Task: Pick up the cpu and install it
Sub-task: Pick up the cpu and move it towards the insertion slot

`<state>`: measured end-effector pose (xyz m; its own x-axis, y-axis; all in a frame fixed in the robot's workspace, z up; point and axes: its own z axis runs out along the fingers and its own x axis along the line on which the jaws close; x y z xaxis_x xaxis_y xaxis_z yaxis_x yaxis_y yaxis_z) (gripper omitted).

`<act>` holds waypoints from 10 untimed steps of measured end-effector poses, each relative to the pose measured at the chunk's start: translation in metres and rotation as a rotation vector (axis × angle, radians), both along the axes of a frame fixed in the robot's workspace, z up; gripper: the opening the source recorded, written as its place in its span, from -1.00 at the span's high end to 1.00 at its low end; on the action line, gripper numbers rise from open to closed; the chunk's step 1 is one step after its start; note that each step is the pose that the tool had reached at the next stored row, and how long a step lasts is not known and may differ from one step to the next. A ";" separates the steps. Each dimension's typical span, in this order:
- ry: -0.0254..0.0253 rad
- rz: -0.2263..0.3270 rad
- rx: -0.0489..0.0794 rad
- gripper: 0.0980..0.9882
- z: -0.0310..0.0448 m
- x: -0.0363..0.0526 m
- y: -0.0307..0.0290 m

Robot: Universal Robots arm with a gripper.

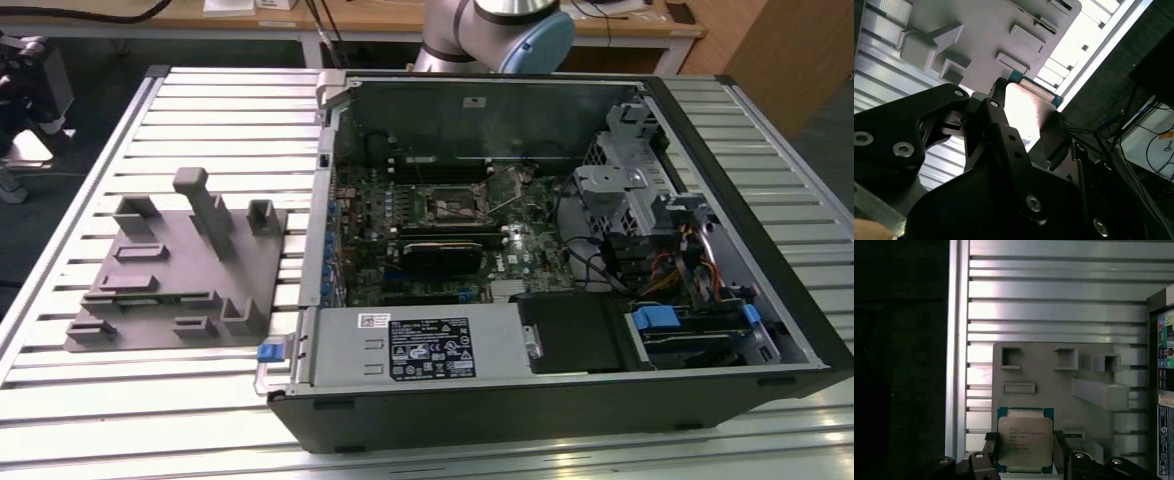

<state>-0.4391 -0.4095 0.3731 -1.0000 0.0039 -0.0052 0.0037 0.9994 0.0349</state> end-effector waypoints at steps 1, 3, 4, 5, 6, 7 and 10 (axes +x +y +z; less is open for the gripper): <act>0.0000 0.000 0.000 0.03 0.0021 0.0000 0.0000; -0.0001 0.000 0.001 0.03 0.0071 0.0000 0.0000; -0.0001 0.000 0.001 0.03 0.0098 0.0000 0.0000; 0.0000 0.000 0.001 0.03 0.0125 0.0000 0.0000; 0.0000 0.000 0.002 0.03 0.0151 -0.0001 0.0000; -0.0001 0.000 0.002 0.03 0.0179 -0.0001 0.0000; 0.0000 0.000 0.003 0.03 0.0282 -0.0002 0.0000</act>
